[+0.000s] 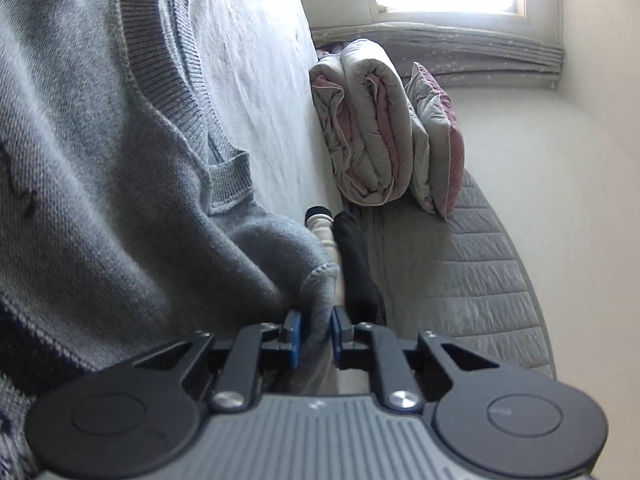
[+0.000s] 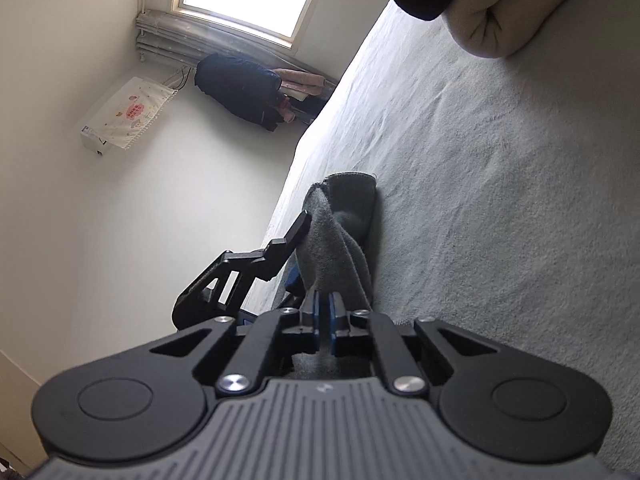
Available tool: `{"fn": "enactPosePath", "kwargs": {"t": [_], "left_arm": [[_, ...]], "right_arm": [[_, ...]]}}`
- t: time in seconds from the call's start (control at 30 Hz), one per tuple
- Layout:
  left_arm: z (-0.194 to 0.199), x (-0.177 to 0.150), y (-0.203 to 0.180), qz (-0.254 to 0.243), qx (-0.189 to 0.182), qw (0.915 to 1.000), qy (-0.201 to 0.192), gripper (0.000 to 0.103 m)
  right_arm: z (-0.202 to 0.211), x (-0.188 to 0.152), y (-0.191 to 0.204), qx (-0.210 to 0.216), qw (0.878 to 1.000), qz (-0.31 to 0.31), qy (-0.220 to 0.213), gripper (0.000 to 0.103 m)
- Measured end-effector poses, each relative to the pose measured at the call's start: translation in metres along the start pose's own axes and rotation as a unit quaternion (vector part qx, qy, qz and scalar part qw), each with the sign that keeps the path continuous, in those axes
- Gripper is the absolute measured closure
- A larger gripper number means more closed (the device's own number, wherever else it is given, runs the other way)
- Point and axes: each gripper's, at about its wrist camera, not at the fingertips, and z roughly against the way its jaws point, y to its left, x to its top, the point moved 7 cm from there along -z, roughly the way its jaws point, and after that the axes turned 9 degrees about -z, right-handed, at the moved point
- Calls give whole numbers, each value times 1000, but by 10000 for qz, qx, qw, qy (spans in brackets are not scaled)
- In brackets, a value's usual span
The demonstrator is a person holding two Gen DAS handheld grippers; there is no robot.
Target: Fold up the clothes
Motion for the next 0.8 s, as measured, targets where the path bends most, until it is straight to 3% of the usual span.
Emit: {"fn": "enactPosePath", "kwargs": {"t": [0.03, 0.1, 0.27, 0.33, 0.53, 0.67, 0.7, 0.77, 0.8], "left_arm": [[1, 4, -3, -221, 165, 9996, 82, 69], [11, 15, -3, -658, 417, 9969, 105, 63], [14, 58, 3, -1102, 1065, 9882, -8, 60], [8, 71, 4, -1277, 1378, 9822, 44, 60], [-34, 76, -1, -1697, 2158, 9591, 688, 60], [-62, 68, 2, -1726, 2490, 9471, 1061, 63], [-66, 68, 2, -1793, 2661, 9409, 1080, 65], [-71, 68, 1, -1906, 2986, 9287, 1096, 68], [-72, 68, 0, -1953, 3141, 9226, 1095, 73]], "right_arm": [[1, 1, 1, -35, 10000, 34, -64, 98], [8, 4, 1, -83, 9995, 99, -277, 99], [35, 19, 0, -318, 9945, 241, -965, 99], [38, 21, -4, -568, 9910, 317, -1169, 89], [18, 18, -17, -960, 9892, 385, -1034, 88], [14, 16, -21, -1012, 9894, 408, -957, 87], [13, 15, -22, -1018, 9895, 412, -943, 85], [13, 14, -22, -1014, 9893, 449, -952, 72], [12, 14, -21, -995, 9892, 484, -964, 58]]}}
